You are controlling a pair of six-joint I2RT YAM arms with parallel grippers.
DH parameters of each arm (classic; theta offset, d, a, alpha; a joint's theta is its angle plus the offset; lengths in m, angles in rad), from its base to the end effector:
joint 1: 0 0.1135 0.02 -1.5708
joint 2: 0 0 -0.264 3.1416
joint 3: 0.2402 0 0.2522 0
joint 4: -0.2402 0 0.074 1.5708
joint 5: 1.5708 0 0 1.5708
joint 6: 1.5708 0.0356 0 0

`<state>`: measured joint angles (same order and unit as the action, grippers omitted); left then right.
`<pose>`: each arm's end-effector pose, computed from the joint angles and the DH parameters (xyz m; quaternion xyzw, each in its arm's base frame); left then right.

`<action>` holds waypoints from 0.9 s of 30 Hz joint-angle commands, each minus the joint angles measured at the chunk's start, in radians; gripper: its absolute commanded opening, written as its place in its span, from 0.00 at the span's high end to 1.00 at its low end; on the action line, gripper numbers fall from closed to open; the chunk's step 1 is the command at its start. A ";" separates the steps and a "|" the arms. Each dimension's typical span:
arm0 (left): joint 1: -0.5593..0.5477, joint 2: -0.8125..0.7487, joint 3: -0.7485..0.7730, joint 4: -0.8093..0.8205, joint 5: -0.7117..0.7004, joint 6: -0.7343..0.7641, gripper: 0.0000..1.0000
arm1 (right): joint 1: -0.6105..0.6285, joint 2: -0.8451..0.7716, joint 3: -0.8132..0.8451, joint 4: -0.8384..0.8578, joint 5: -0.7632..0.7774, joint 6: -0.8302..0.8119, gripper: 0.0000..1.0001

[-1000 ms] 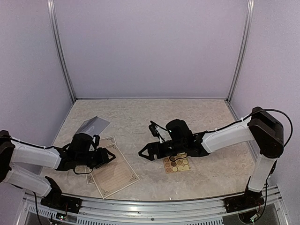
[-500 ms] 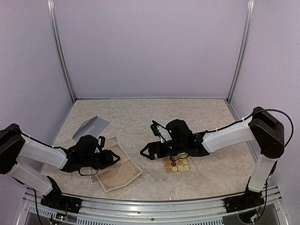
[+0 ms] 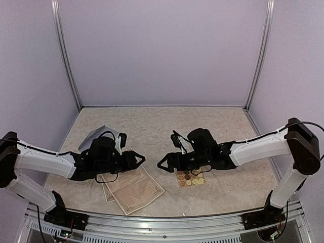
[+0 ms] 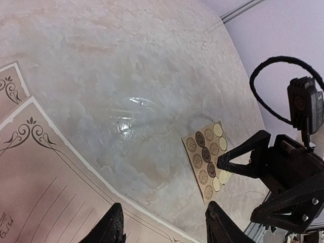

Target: Place the letter into the envelope and seal it

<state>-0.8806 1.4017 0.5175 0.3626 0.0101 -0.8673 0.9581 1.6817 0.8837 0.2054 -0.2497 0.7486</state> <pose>0.1731 -0.2102 0.1677 0.0083 0.8655 -0.3869 0.3181 0.1959 0.2940 0.1818 -0.1498 0.8650 0.4235 0.2237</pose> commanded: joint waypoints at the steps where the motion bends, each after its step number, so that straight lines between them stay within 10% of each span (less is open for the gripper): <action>1: 0.012 -0.076 0.038 -0.144 -0.093 0.068 0.48 | -0.004 -0.052 -0.077 0.014 -0.064 0.121 0.13; 27: 0.563 -0.177 -0.076 -0.332 0.228 0.301 0.21 | 0.044 -0.024 -0.110 0.060 -0.132 0.244 0.23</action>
<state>-0.3393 1.2060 0.4751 0.0330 0.1734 -0.5781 0.9878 1.6535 0.7593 0.2592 -0.3809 0.9886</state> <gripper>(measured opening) 0.791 0.765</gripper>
